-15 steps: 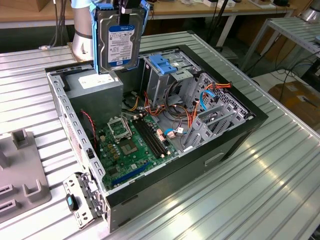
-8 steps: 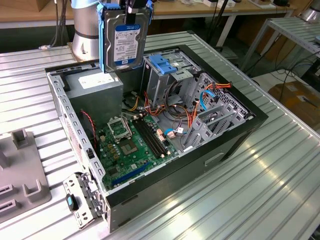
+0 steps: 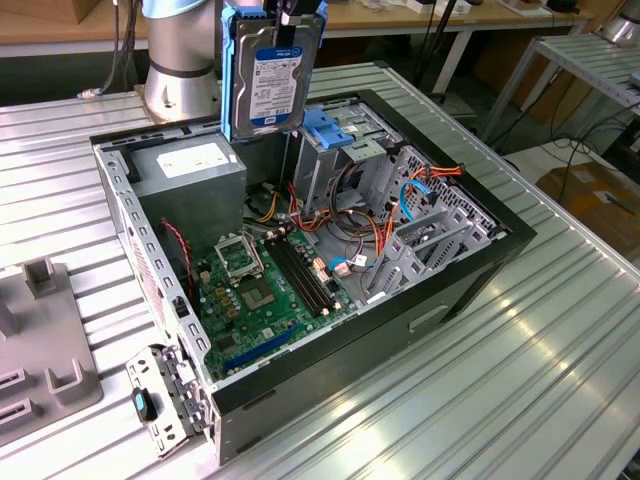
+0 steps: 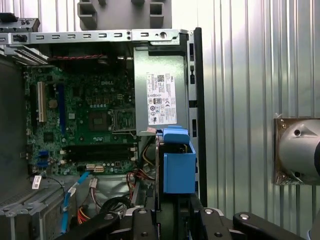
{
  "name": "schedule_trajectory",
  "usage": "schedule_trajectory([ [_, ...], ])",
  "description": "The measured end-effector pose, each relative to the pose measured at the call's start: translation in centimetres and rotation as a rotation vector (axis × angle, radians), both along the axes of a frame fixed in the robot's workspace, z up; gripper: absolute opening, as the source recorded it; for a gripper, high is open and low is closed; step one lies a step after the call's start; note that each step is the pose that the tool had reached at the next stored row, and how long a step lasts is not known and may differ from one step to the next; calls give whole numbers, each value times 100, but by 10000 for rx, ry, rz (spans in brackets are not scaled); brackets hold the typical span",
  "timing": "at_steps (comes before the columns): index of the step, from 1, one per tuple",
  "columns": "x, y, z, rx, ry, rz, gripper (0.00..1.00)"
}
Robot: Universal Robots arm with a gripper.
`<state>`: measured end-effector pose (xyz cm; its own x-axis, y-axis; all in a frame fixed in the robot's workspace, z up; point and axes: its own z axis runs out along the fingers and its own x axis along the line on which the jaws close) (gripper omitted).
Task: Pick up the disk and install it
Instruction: 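Pick up the disk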
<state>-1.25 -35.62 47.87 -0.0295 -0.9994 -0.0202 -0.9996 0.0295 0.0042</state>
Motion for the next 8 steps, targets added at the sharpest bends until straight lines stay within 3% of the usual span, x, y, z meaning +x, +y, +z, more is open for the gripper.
schedule_trajectory([
  [3,2,0,1,1,0,0,35],
  [5,2,0,47,-1,1,0,35],
  [8,2,0,59,1,0,1,35],
])
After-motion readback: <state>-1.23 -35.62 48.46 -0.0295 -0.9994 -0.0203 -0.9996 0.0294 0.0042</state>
